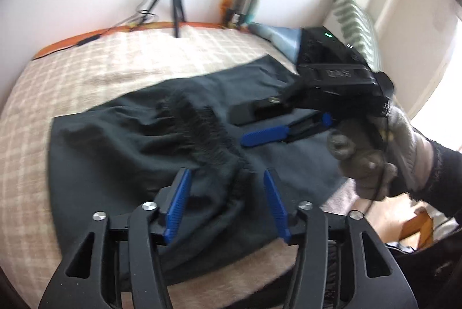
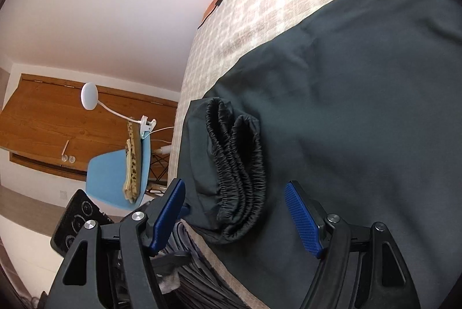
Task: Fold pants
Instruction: 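Close the right gripper on the gathered waistband while the left gripper releases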
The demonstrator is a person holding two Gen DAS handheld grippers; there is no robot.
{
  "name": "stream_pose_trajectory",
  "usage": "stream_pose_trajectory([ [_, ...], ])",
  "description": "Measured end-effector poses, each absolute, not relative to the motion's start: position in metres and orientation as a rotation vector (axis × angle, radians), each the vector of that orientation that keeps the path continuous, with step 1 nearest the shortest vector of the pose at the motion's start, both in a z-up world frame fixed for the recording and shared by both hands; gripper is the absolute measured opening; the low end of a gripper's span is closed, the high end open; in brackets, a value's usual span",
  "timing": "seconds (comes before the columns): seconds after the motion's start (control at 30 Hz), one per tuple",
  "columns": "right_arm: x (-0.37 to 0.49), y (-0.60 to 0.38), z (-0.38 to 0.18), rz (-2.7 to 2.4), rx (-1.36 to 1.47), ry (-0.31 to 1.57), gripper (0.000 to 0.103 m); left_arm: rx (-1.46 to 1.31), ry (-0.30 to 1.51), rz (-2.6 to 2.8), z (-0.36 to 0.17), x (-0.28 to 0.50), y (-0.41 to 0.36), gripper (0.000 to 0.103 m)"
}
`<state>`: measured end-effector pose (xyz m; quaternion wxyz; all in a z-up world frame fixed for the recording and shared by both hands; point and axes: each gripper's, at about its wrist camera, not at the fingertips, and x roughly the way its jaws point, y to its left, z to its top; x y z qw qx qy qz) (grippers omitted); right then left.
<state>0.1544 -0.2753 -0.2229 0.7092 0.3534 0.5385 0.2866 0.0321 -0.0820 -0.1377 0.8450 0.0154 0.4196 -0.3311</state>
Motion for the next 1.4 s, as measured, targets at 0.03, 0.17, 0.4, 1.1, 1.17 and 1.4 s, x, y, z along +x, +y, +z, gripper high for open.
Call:
stream_pose_trajectory([
  [0.03, 0.155, -0.275, -0.222, 0.636, 0.789, 1.198, 0.076, 0.025, 0.899, -0.689, -0.143, 0.039, -0.081, 0.053],
  [0.17, 0.163, -0.268, -0.226, 0.621, 0.786, 1.206, 0.076, 0.032, 0.937, -0.718, -0.161, 0.051, -0.096, 0.053],
  [0.4, 0.169, -0.263, -0.232, 0.623, 0.787, 1.227, 0.076, 0.097, 0.979, -0.78, -0.178, 0.046, -0.115, 0.023],
  [1.1, 0.166, -0.226, -0.226, 0.594, 0.643, 1.248, 0.02, 0.066, 0.953, -0.808, -0.135, 0.021, -0.08, 0.022],
  [1.17, 0.16, -0.231, -0.212, 0.622, 0.63, 1.211, 0.018, 0.033, 0.908, -0.744, -0.116, 0.023, -0.057, 0.032],
  [1.4, 0.141, -0.277, -0.162, 0.629, 0.534, 1.109, 0.018, 0.015, 0.838, -0.559, -0.088, 0.03, -0.02, 0.042],
])
